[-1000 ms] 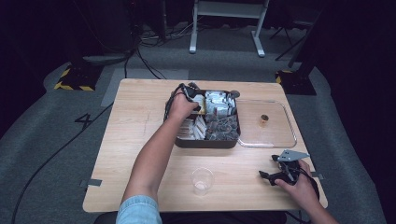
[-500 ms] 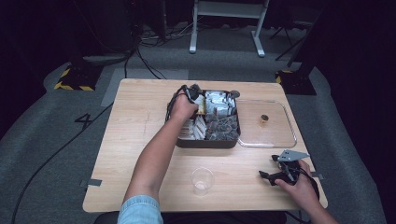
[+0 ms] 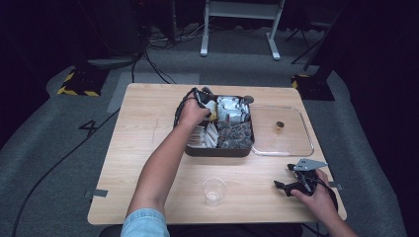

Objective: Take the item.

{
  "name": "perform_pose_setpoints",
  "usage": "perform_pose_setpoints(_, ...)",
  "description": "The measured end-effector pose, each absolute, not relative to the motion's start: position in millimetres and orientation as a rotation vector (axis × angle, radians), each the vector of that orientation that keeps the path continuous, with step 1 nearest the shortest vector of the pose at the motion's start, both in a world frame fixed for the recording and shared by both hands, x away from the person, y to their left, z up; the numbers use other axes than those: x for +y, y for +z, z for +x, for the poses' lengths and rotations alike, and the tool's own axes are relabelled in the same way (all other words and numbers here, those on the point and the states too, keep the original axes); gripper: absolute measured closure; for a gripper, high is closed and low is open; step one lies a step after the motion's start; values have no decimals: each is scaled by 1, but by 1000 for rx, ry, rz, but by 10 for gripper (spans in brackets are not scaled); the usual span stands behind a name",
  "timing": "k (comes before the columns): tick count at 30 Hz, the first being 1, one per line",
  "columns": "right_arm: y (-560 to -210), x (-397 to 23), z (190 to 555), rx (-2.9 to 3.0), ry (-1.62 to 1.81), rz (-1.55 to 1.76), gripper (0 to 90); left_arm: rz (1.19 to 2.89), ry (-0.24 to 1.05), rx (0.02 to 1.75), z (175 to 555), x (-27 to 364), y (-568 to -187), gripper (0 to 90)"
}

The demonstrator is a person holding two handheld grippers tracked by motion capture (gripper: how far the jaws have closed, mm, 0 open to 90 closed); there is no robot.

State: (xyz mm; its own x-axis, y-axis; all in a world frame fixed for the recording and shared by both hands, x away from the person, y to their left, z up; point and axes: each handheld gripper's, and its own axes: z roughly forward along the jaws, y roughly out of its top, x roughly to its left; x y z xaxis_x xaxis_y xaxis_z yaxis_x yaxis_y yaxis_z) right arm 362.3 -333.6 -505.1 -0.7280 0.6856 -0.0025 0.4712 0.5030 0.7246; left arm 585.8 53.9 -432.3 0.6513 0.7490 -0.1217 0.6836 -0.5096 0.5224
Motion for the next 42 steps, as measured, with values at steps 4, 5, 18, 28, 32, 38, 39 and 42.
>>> perform_pose_setpoints(4,-505,-334,362,2460,1054,974,71,2313,183,1099,584,56,-426,900)
perform_pose_setpoints(5,-505,-334,362,2459,1054,974,71,2305,191,1094,583,57,-424,900)
perform_pose_setpoints(18,-505,-334,362,2460,1055,972,72,2203,232,1031,564,70,-394,900)
perform_pose_setpoints(28,-505,-334,362,2460,1054,973,72,2120,259,938,534,85,-367,900)
perform_pose_setpoints(32,-505,-334,362,2460,1055,973,72,2075,259,889,519,90,-359,900)
perform_pose_setpoints(38,-505,-334,362,2460,1055,972,72,2044,265,823,491,94,-352,900)
perform_pose_setpoints(39,-505,-334,362,2460,1055,973,72,2025,266,811,482,97,-349,900)
perform_pose_setpoints(42,-505,-334,362,2460,1055,973,72,2016,270,785,470,100,-345,900)
